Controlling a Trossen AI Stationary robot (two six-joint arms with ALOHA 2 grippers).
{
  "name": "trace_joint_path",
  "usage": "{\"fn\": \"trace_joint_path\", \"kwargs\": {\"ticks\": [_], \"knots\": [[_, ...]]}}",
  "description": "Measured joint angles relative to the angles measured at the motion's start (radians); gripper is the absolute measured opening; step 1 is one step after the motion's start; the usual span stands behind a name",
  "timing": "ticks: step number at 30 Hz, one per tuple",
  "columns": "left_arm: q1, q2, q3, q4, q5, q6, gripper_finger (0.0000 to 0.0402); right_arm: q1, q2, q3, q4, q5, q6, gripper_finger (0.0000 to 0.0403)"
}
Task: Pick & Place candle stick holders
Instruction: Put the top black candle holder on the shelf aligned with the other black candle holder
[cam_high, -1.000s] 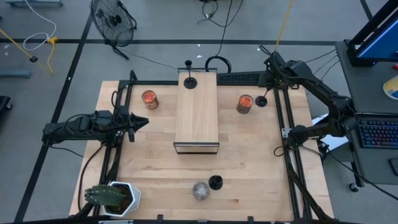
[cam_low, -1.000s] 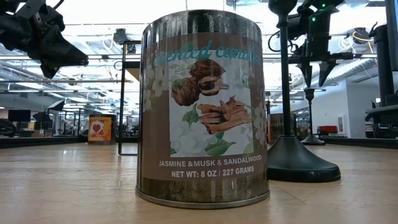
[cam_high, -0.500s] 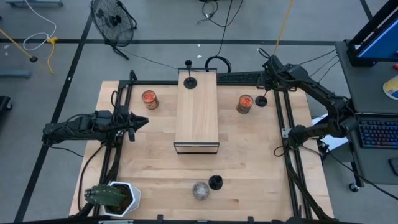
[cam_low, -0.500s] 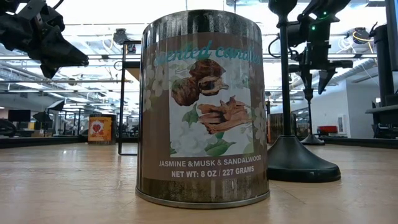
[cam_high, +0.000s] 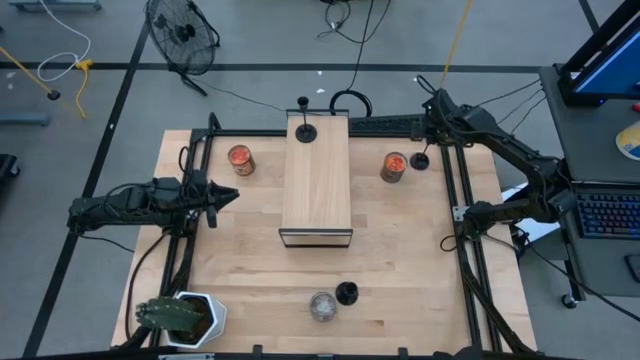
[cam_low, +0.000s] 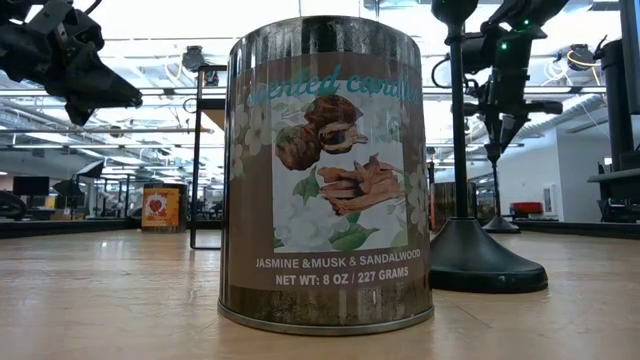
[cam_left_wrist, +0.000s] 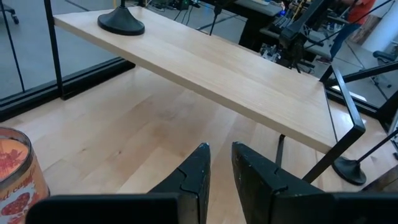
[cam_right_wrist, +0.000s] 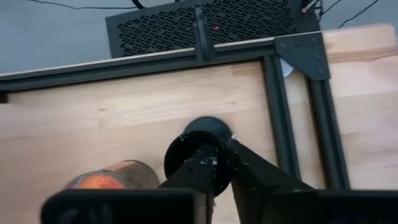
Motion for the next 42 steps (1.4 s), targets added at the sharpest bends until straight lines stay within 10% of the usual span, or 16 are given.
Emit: {"fn": "trace_joint_path", "kwargs": {"ticks": [42], "knots": [[0.000, 0.000, 0.000, 0.000, 0.002, -0.006, 0.0072, 0.000, -0.102, -0.005, 0.027, -0.026, 0.008, 0.0003]]}}
